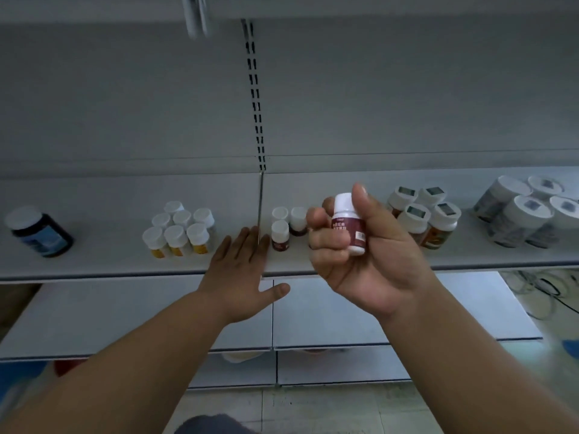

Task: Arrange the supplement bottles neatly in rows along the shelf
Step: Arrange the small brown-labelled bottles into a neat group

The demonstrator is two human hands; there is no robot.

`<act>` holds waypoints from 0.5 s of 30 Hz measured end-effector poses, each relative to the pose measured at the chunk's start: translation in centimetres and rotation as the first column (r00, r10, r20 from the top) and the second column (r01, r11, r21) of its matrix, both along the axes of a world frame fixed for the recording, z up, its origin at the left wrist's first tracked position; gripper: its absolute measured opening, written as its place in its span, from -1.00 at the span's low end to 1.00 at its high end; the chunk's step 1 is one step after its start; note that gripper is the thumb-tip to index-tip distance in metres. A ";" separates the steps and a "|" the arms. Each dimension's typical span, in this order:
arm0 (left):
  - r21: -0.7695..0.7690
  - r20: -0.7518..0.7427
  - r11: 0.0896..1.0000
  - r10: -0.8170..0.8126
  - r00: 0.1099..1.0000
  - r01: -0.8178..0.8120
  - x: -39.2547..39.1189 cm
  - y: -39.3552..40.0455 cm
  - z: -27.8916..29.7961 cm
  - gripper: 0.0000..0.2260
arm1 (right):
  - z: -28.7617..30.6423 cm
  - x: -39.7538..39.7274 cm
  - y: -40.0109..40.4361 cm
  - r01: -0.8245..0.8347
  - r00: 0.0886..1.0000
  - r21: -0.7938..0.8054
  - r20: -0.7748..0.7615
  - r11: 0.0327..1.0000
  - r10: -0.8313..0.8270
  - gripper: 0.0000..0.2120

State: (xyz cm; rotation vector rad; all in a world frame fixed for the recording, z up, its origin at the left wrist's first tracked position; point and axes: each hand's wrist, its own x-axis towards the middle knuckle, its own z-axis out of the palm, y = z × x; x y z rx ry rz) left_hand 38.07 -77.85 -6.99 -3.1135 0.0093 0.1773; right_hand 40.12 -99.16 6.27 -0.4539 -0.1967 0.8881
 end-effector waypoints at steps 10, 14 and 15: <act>0.037 0.017 0.999 0.005 1.000 -0.006 0.0 -0.2 0.1 0.09 | -1.3 0.2 -1.3 -0.064 0.995 -0.070 0.071 0.995 0.069 -0.73; 0.032 0.022 0.999 0.002 1.000 -0.003 0.0 -0.2 0.1 0.12 | -1.4 0.0 -1.3 -0.063 0.997 -0.124 0.030 0.990 0.067 -0.63; 0.033 0.021 0.999 -0.001 1.000 0.000 0.0 -0.2 0.1 0.12 | -1.3 -0.1 -1.2 -0.065 0.997 -0.148 0.032 0.987 0.071 -0.60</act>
